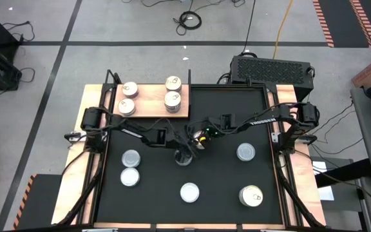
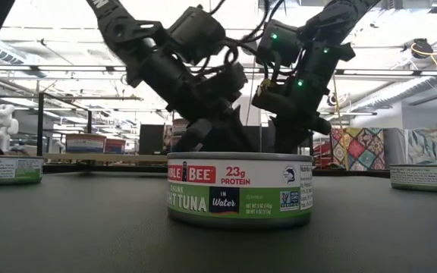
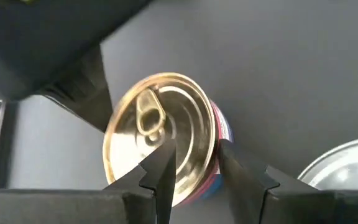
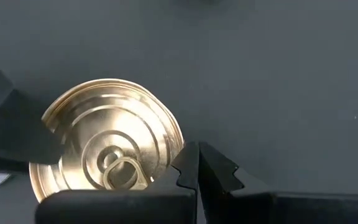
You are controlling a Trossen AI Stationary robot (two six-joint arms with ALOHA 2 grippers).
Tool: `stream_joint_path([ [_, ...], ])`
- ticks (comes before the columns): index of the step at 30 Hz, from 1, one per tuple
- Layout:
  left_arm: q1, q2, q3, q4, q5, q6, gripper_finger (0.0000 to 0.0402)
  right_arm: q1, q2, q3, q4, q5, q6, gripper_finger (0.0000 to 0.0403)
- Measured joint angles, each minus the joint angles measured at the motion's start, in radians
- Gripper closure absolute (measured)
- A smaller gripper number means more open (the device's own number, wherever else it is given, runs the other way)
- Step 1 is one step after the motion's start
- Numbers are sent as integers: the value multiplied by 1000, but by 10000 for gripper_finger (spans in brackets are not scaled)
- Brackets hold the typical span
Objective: Stack canned seafood by type on shelf
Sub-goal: Stack the blue-pink tuna can on top of the other blue-pink tuna cans on the shelf
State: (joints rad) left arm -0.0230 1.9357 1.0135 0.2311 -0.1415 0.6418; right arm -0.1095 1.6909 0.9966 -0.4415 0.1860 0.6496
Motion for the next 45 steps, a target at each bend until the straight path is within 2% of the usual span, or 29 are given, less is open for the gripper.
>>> stream_joint_path([
  [6,14,3,92,-211,9,76,278,-1,0,0,8,-3,0,403],
  [13,14,4,103,-232,-18,121,285,0,0,0,9,-3,-4,403],
  [16,8,4,103,-236,-24,131,309,0,0,0,10,-2,-7,403],
  [22,0,2,104,-236,-26,131,387,-1,0,0,12,6,-8,403],
  [32,-22,-5,104,-241,-51,122,400,1,-39,1,-30,-4,-34,403],
  [40,-32,-9,103,-252,-79,120,401,4,-161,1,-191,65,-16,403],
  [45,-33,-15,103,-271,-99,98,401,33,-228,1,-342,186,51,403],
])
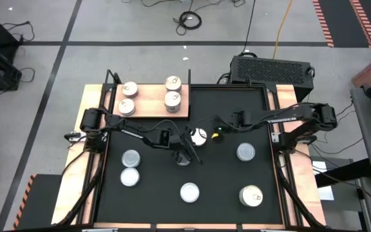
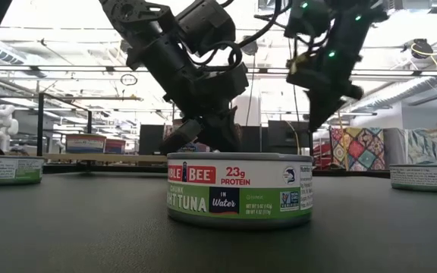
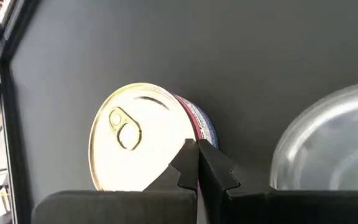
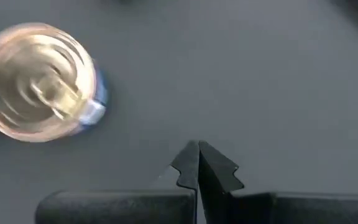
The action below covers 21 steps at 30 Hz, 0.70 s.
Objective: Stack canned seafood by type on shelf
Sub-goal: Stack the blue-pink tuna can on top of the other blue-pink tuna cans on the shelf
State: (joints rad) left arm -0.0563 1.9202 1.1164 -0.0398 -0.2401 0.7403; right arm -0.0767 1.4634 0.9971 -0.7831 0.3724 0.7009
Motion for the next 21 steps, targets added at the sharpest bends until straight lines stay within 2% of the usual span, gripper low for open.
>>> stream_joint_path([
  [6,-2,-44,-4,-51,0,-3,401,61,-83,-50,-10,51,42,403],
  [16,-20,-218,-14,-138,3,-56,402,111,-276,-357,297,49,128,403],
  [21,-26,-324,-13,-249,-5,-116,401,123,-315,-438,437,48,113,403],
])
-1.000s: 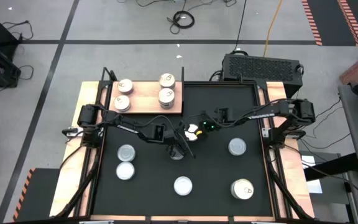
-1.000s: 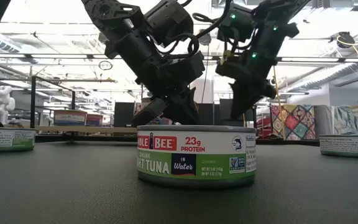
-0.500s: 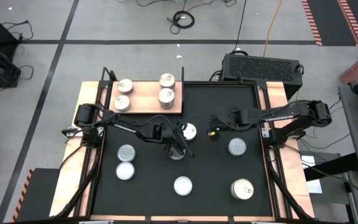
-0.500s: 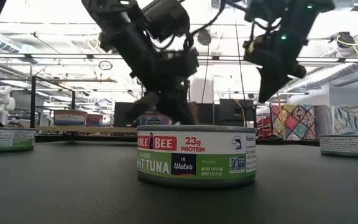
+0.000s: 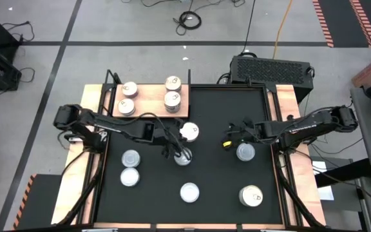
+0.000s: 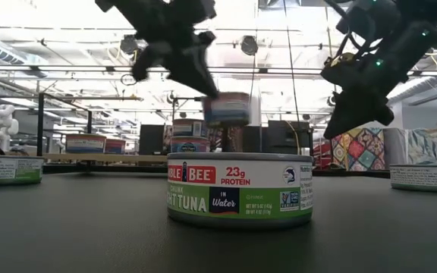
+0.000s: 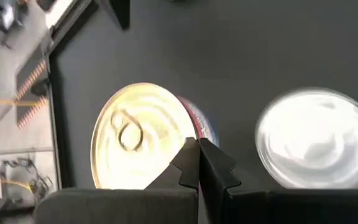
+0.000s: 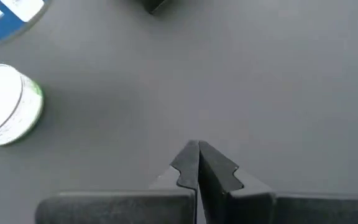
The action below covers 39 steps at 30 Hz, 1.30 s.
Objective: Stack canned seafood by type on shelf
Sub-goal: Stack the blue-pink tuna can on top of the other blue-pink tuna cans on the shelf
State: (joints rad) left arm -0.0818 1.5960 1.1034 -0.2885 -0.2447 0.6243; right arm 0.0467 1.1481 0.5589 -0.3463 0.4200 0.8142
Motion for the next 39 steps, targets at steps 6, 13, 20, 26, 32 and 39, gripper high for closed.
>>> stream_joint_path([
  [6,3,-112,0,-184,-62,-103,401,3,1,-6,54,-6,-46,403],
  [13,5,-249,-52,-299,-168,-202,401,4,1,-7,84,-24,-74,403],
  [20,55,-435,-183,-325,-197,-280,401,4,2,-6,103,-34,-76,403],
  [26,166,-591,-295,-333,-264,-297,401,4,2,-6,121,-33,-78,403],
  [32,314,-669,-341,-331,-273,-274,401,4,2,-6,129,-33,-83,403],
  [39,515,-674,-343,-319,-256,-206,401,4,2,-6,142,-33,-93,403],
])
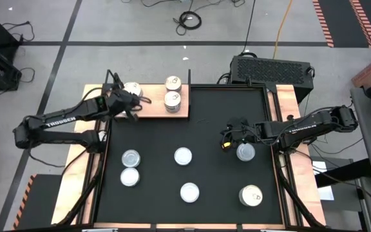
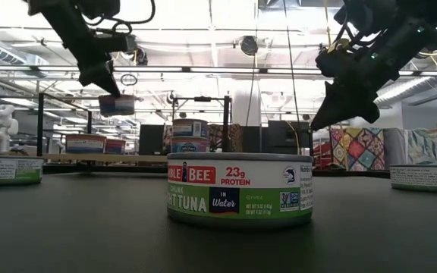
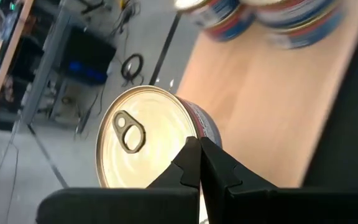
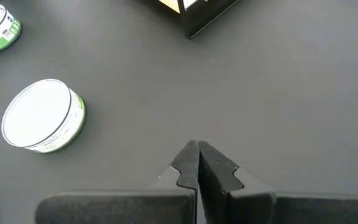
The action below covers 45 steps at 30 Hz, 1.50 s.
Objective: Stack canned seafood by type on shelf
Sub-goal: Stack the blue-pink tuna can on top of the other blue-pink tuna cans on the shelf
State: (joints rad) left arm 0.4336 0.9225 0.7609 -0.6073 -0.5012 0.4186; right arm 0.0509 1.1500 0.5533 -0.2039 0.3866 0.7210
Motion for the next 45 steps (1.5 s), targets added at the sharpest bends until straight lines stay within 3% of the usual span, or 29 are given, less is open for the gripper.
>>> stream_joint_path([
  [8,243,29,0,73,180,58,401,0,0,0,1,-8,0,403],
  [17,412,135,0,120,270,86,401,4,0,0,6,-26,-8,403],
  [39,491,235,0,160,304,113,401,4,0,0,5,-26,-26,403],
  [45,491,235,0,159,308,111,373,4,0,0,5,-26,-26,403],
])
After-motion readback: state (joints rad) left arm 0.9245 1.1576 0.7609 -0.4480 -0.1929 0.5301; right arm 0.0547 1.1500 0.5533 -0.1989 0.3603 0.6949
